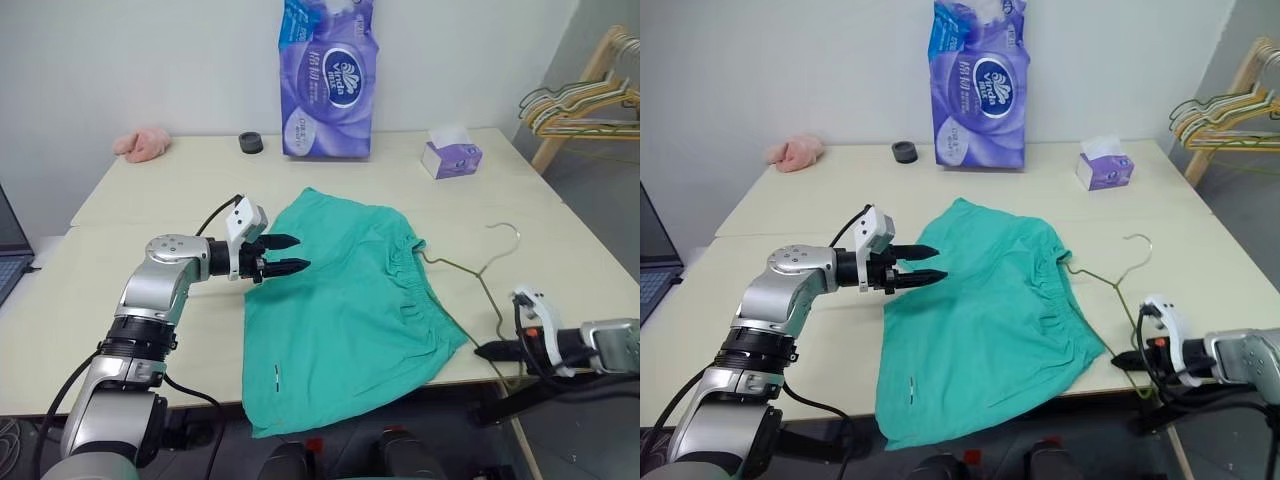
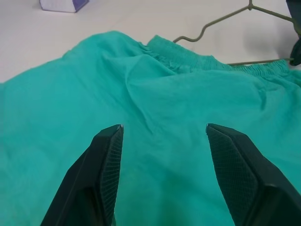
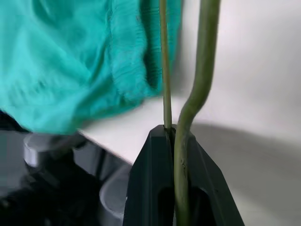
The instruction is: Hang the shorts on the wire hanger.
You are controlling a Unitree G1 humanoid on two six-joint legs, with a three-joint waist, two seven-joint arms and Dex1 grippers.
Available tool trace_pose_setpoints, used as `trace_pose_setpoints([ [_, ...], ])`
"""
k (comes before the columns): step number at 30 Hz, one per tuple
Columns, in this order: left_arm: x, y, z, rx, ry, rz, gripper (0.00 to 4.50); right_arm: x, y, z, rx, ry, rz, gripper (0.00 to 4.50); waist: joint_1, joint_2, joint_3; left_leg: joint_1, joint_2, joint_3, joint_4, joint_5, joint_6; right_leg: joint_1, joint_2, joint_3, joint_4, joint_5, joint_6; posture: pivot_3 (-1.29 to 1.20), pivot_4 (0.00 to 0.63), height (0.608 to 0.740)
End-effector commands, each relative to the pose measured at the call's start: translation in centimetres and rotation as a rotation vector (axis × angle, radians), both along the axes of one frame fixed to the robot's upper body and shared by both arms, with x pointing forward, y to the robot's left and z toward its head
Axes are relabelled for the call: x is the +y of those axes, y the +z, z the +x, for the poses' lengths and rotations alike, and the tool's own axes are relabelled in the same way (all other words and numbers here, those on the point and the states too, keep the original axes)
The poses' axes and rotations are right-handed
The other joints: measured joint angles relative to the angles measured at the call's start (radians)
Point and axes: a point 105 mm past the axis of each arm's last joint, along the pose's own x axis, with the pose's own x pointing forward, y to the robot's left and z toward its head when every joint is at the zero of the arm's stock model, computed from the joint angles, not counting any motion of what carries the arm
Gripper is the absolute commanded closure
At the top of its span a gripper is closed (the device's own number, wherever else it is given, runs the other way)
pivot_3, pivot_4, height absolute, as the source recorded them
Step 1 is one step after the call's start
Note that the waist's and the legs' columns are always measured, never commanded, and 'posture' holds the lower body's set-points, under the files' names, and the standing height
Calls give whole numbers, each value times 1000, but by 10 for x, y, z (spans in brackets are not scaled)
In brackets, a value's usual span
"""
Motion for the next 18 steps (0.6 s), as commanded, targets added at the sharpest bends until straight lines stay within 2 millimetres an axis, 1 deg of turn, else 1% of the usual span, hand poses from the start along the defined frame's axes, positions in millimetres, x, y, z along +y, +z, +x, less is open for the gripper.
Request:
trace_pose_setpoints([
  [1, 2, 18, 4, -66, 12, -21, 1535, 10, 11, 14, -17, -25, 60, 4500, 1, 0, 0, 0, 0, 0, 0, 0, 0, 0, 0, 0, 0, 0, 0, -130, 61, 740],
  [2, 3, 19, 4, -68, 16, -25, 1535, 15, 13, 20, -19, -35, 85, 4500, 0, 0, 0, 0, 0, 0, 0, 0, 0, 0, 0, 0, 0, 0, 0, -126, 60, 740],
  [4, 4, 21, 5, -70, 21, -28, 1535, 20, 15, 26, -13, -43, 108, 4500, 0, 0, 0, 0, 0, 0, 0, 0, 0, -1, 0, 0, 1, 2, -4, -126, 60, 740],
  [8, 5, 26, 9, -87, 45, -45, 1535, 22, 5, 32, 32, -107, 127, 4500, 5, 0, 0, -2, 0, -1, -1, 0, 0, -2, 0, -1, 1, 3, -4, -117, 58, 740],
  [13, 6, 27, 11, -94, 56, -53, 1535, 28, 4, 46, 20, -165, 173, 4500, 5, 1, -1, -9, -1, -2, 0, 0, 0, -9, -1, -1, 3, 3, -4, -116, 57, 740],
  [14, 6, 28, 12, -96, 59, -55, 1535, 30, 6, 51, 4, -180, 181, 4500, 3, 1, -1, -9, -1, -1, 0, 0, 0, -9, -1, -1, 3, 3, -4, -116, 57, 740],
  [16, 6, 30, 14, -102, 72, -65, 1535, 33, 19, 65, -64, -196, 205, 4500, 0, 1, -1, -9, -1, -1, 0, 0, 0, -9, -1, -1, 3, 4, -4, -117, 56, 740],
  [18, 7, 32, 16, -109, 85, -75, 1535, 35, 31, 75, -125, -193, 211, 4500, -2, 1, 0, -8, -1, 0, 0, 0, 0, -9, -1, 0, 3, 5, -5, -117, 56, 740],
])
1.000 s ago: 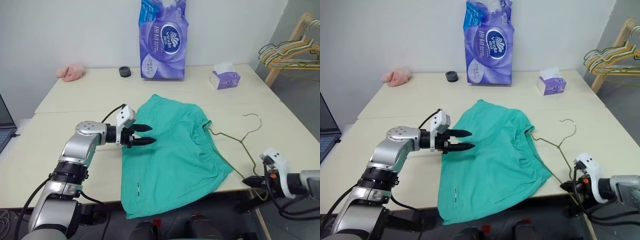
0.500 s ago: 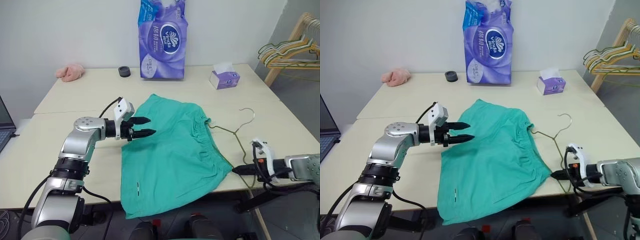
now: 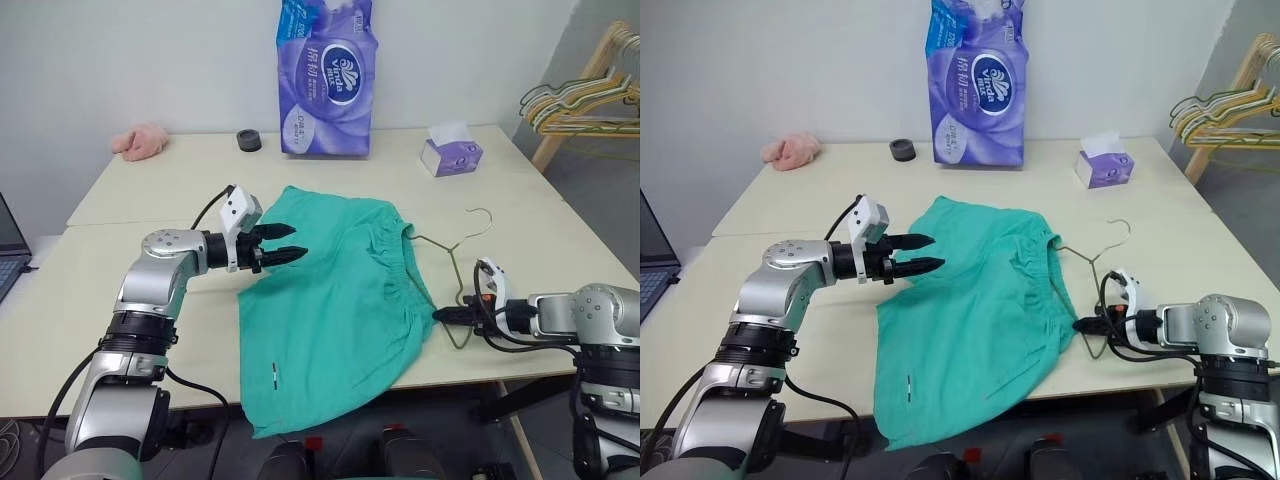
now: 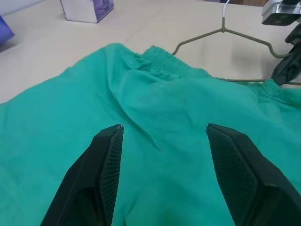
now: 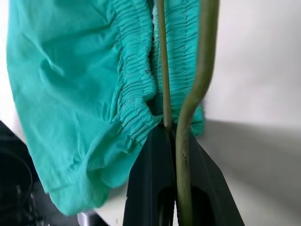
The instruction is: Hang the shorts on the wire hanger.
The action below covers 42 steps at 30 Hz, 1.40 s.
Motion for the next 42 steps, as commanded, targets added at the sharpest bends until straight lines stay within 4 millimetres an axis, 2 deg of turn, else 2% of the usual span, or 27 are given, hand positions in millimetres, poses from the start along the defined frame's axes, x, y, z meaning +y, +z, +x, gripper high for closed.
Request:
trace_pose_setpoints([
  [1, 2, 24, 7, -84, 27, -42, 1535, -2, 34, 22, -171, -20, -7, 4500, 1, 0, 0, 0, 0, 0, 0, 0, 0, 0, 0, 0, 0, 0, 0, -119, 55, 740],
  [6, 6, 29, 16, -100, 82, -80, 1535, 9, 50, 29, -331, 55, -82, 4500, 2, 0, 0, -1, 0, -1, 0, 0, 0, 0, 0, -1, 0, 0, 0, -125, 55, 740],
  [9, 7, 32, 19, -104, 104, -100, 1535, 20, 51, 25, -396, 135, -132, 4500, 2, 0, 0, -2, 0, -1, 0, 0, 0, 0, 0, -1, -1, 0, 0, -125, 56, 740],
  [13, 7, 34, 22, -113, 116, -115, 1535, 31, 38, 9, -447, 266, -231, 4500, 2, 0, 0, -2, 0, -1, 0, 0, 0, -1, 0, -2, -2, 0, 0, -124, 55, 740],
  [15, 7, 34, 22, -116, 119, -117, 1535, 36, 27, -4, -394, 328, -241, 4500, 3, 0, 0, -2, 0, -2, 0, 0, 0, -1, 0, -2, -2, 0, 0, -124, 56, 740],
  [17, 7, 35, 22, -116, 119, -119, 1535, 35, 19, -9, -363, 355, -268, 4500, 3, 0, 0, -2, 0, -2, 1, 0, 0, -1, 0, -2, -1, 0, 0, -124, 56, 740],
  [19, 6, 35, 23, -115, 118, -121, 1535, 31, 12, -5, -348, 355, -305, 4500, 1, 0, 0, -2, 0, -1, 2, 0, 0, 0, 0, -2, -1, 1, 1, -133, 54, 740],
  [23, 4, 35, 22, -115, 111, -128, 1535, 30, 14, 21, -400, 307, -363, 4500, -2, 0, 0, 0, 0, 0, 2, 0, 0, 0, 0, -1, -1, 2, 0, -133, 52, 740],
  [31, 9, 40, 26, -130, 141, -150, 1535, 34, 17, 40, -447, 301, -419, 4500, 0, 0, 0, -2, 0, -1, 2, 1, 0, -1, 0, -1, -1, 2, 0, -135, 46, 740],
  [35, 23, 40, 32, -139, 200, -137, 1535, 45, 37, 49, -577, 293, -392, 4500, -1, 0, 0, -2, 0, -1, 2, 1, 0, -1, 0, -1, -1, 3, 0, -135, 48, 740],
  [38, 47, 38, 41, -154, 302, -101, 1535, 54, 53, 51, -683, 293, -377, 4500, -7, 0, 0, -2, 0, -1, 2, 1, 0, -2, 0, -2, 0, 2, 0, -135, 49, 740],
  [42, 74, 43, 54, -187, 434, -86, 1535, 62, 64, 48, -779, 295, -378, 4500, -9, 0, 0, -2, 0, -1, 2, 1, 0, -3, 0, -2, 2, 2, 0, -138, 47, 740],
])
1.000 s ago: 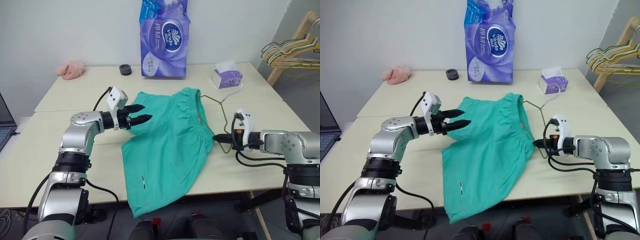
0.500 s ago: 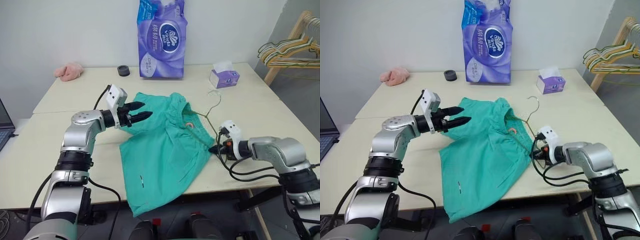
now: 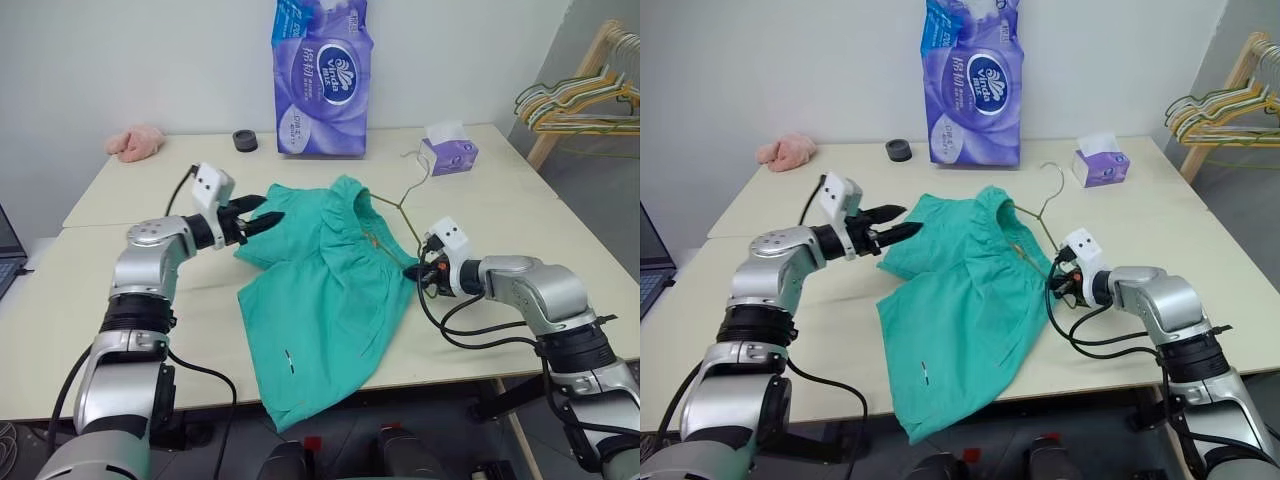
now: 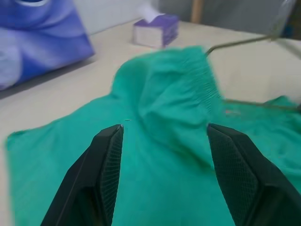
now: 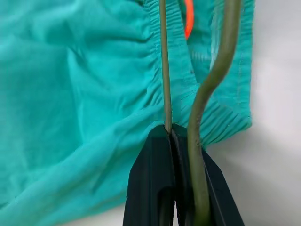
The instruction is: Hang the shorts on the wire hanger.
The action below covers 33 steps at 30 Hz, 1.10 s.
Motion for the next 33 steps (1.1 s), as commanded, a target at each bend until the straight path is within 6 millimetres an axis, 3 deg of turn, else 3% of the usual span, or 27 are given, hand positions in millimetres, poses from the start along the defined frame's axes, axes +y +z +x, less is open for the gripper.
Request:
trace_pose_setpoints([
  [1, 25, 27, 12, -95, 122, -4, 1361, 8, 33, 3, -183, 26, 17, 4500, 0, 0, 0, 0, 0, 0, 0, 0, 0, 0, 0, 0, 0, 0, 0, -138, 46, 740],
  [4, 31, 34, 16, -115, 152, -30, 678, 10, 36, 2, -253, 32, -9, 4500, 1, -1, 0, -3, 0, 0, 1, 0, 0, -3, 0, 0, 3, 0, 0, -138, 43, 740],
  [6, 25, 45, 16, -139, 108, -61, 104, 12, 38, -1, -292, 46, -30, 4500, 3, -2, -1, -6, -1, 0, 3, 1, -1, -8, -1, 1, 6, 0, 0, -139, 42, 740],
  [9, 9, 60, 10, -154, -8, -79, 32, 15, 38, -9, -335, 91, -85, 4500, 4, -2, -1, -9, -1, 0, 4, 2, -3, -13, -1, 1, 10, 0, 0, -147, 40, 740],
  [16, -33, 81, -20, -171, -395, 158, 32, 17, 30, -25, -353, 200, -230, 4500, -10, -2, -1, -9, -1, 1, 4, 2, -3, -13, 0, 0, 11, 0, 0, -158, 37, 740],
  [25, -61, 64, -23, -193, -611, 469, 32, 26, 31, -33, -417, 298, -325, 4500, -16, -2, -1, -8, 0, 2, 4, 2, -3, -13, 1, 0, 11, 0, 0, -173, 34, 740],
  [33, -67, 36, -20, -188, -688, 618, 32, 34, 32, -39, -457, 344, -352, 4500, -18, -2, -1, -9, 0, 3, 5, 2, -3, -13, 1, 0, 11, 0, 0, -187, 36, 740],
])
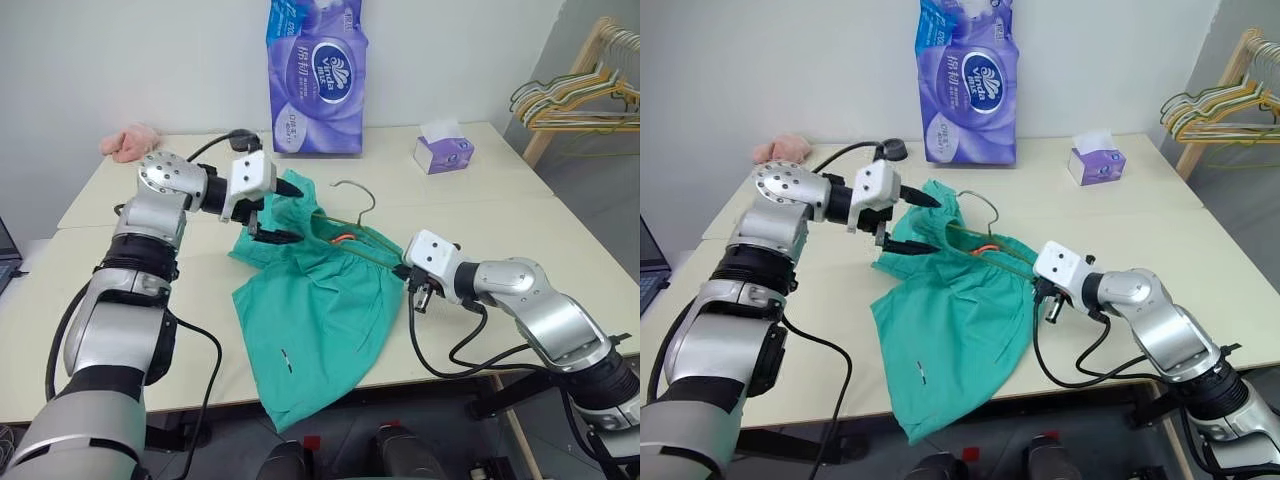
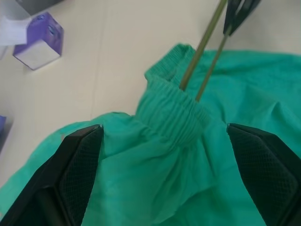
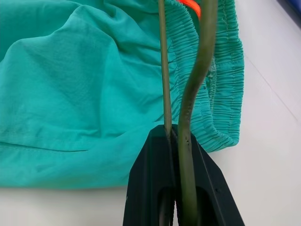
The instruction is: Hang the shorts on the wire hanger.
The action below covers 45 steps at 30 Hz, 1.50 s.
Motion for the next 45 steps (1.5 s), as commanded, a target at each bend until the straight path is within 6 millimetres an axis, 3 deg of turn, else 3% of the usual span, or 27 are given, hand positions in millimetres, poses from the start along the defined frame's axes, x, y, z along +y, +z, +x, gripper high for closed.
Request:
trace_pose_setpoints([
  [1, -5, 7, 0, -53, -48, 45, 32, 9, 14, -6, -72, 58, -6, 4500, -1, 0, 0, 0, 0, 0, 0, 0, 0, 0, 0, 0, 0, 0, 0, -187, 36, 740],
  [6, -5, -3, 1, -35, -48, 63, 32, 11, 17, -7, -88, 76, -14, 4500, -2, 0, 0, 0, 0, 0, 1, 0, 0, 0, 0, 0, 0, 0, 0, -187, 36, 740],
  [10, -6, -10, 3, -2, -28, 40, 843, 13, 24, -7, -103, 91, -9, 4500, -3, 0, 0, 0, 0, 0, 1, 0, 0, 0, 0, 0, 0, 0, 0, -189, 37, 740],
  [22, -5, -19, 2, 36, -13, 21, 4446, 17, 30, -12, -177, 127, -45, 4500, -26, 0, 0, -1, 0, -1, 2, 0, 0, 0, 0, -1, 1, 0, 0, -194, 40, 740],
  [26, -2, -20, 3, 36, 0, 23, 4490, 11, 30, -12, -204, 133, -74, 4500, -28, 0, 0, 0, 0, -1, 2, 0, 0, 0, 0, -1, 1, 0, 0, -193, 41, 740],
  [31, 3, -20, 3, 34, 19, 27, 4500, -13, 27, -16, -209, 136, -175, 3179, -24, 0, 0, -1, 0, -1, 3, 0, 0, 1, 0, -1, 1, 0, 1, -186, 43, 740],
  [35, 6, -21, 2, 39, 27, 20, 4500, -68, 28, -8, -211, -32, -263, 1888, -22, 0, 0, -1, 0, -1, 6, -1, 1, 1, 0, -1, 1, -1, 1, -168, 49, 740],
  [38, 9, -22, 1, 45, 40, 7, 4500, -94, 22, -6, -152, -194, -170, 814, -22, 0, 0, -1, 0, -1, 6, -1, 1, 2, 0, 0, 1, -1, 1, -169, 49, 740],
  [41, 15, -18, 1, 53, 72, -24, 4500, -76, -4, -9, 28, -337, 178, 41, -27, -7, -4, -1, 1, -2, 6, -1, 1, 2, 1, 1, 2, -1, 1, -176, 48, 740],
  [45, 18, -15, 1, 55, 93, -44, 4500, -51, -18, -9, 137, -355, 322, 41, -29, -5, -5, -1, 2, -1, 6, -1, 1, 1, 1, 2, 3, -1, 1, -175, 45, 740],
])
